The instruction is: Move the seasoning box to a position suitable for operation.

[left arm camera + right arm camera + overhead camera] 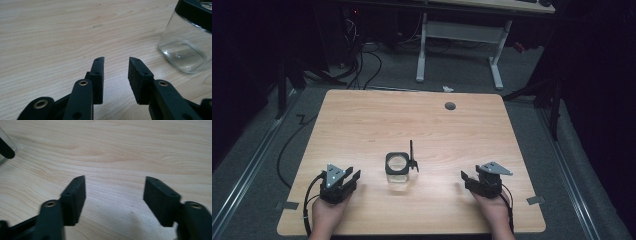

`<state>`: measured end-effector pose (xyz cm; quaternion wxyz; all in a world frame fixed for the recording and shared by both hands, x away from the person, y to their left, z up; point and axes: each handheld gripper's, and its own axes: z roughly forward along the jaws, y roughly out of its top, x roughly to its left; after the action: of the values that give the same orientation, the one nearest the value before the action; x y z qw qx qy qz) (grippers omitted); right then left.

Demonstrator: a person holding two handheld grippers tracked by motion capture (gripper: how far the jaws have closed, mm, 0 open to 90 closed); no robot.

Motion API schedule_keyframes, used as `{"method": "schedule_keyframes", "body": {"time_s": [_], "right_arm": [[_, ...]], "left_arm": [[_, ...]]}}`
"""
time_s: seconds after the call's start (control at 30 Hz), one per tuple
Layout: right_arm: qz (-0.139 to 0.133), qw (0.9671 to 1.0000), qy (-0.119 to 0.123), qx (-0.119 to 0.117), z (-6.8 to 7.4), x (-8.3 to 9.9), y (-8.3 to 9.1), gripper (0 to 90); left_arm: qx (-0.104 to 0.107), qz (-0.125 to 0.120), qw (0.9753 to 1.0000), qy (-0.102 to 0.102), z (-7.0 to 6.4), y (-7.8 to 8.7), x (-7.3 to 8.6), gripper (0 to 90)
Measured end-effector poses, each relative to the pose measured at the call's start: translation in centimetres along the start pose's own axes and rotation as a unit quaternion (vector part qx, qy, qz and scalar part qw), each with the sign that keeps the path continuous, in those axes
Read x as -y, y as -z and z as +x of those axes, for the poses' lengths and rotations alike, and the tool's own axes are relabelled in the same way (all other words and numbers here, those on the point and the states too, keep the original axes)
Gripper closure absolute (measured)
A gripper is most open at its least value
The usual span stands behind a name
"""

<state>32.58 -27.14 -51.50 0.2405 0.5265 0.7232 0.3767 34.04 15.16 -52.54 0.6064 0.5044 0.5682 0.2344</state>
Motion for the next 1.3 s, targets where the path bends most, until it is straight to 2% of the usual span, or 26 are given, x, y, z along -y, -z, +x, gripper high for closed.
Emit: {"method": "schedule_keyframes", "body": {"time_s": [0.1, 0.2, 0.33, 0.43, 0.53, 0.57, 0.63, 0.7, 0.77, 0.87, 1.0, 1.3], "right_arm": [[-0.002, 0.9999, 0.000, -0.011, -0.1, 0.2, 0.0, 46.5], [-0.011, 0.9995, -0.020, -0.022, -0.5, 0.2, 0.2, 51.0], [-0.017, 0.9994, -0.020, -0.020, -0.6, 0.3, 0.4, 57.7], [-0.017, 0.9994, -0.021, -0.021, -0.6, 0.5, 0.4, 71.7], [-0.011, 0.9997, -0.007, -0.021, -0.6, 0.6, 0.3, 85.5], [-0.011, 0.9995, -0.009, -0.029, -0.6, 0.7, 0.3, 89.3], [-0.014, 0.9989, -0.007, -0.044, -0.6, 0.6, 0.4, 90.0], [-0.017, 0.9988, -0.001, -0.046, -0.5, 0.6, 0.5, 90.0], [-0.018, 0.9989, 0.003, -0.043, -0.4, 0.7, 0.5, 89.9], [-0.024, 0.9989, -0.006, -0.040, -0.6, 0.7, 0.6, 88.1], [-0.029, 0.9988, -0.009, -0.039, -0.8, 0.8, 0.8, 87.5], [-0.028, 0.9986, -0.002, -0.045, -0.8, 0.8, 0.6, 87.1]], "left_arm": [[0.005, 0.004, 1.0000, -0.007, -0.1, 0.1, 0.2, 68.2], [0.009, 0.010, 0.9999, -0.010, -0.2, 0.1, 0.4, 69.3], [0.014, 0.014, 0.9997, -0.015, -0.5, -0.1, 0.6, 72.1], [0.014, 0.021, 0.9995, -0.017, -0.8, -0.2, 0.9, 78.8], [0.011, 0.026, 0.9994, -0.021, -1.3, -0.6, 1.3, 86.9], [0.010, 0.028, 0.9994, -0.019, -1.5, -0.8, 1.4, 89.5], [0.011, 0.031, 0.9993, -0.020, -2.1, -1.2, 1.5, 90.0], [0.014, 0.034, 0.9992, -0.018, -2.7, -1.7, 1.6, 90.0], [0.016, 0.039, 0.9989, -0.018, -3.2, -2.1, 1.7, 90.0], [0.021, 0.042, 0.9987, -0.020, -4.2, -2.4, 2.1, 90.0], [0.023, 0.038, 0.9985, -0.032, -5.3, -2.7, 2.7, 90.0], [0.031, 0.042, 0.9979, -0.037, -6.2, -2.8, 3.5, 90.0]]}}
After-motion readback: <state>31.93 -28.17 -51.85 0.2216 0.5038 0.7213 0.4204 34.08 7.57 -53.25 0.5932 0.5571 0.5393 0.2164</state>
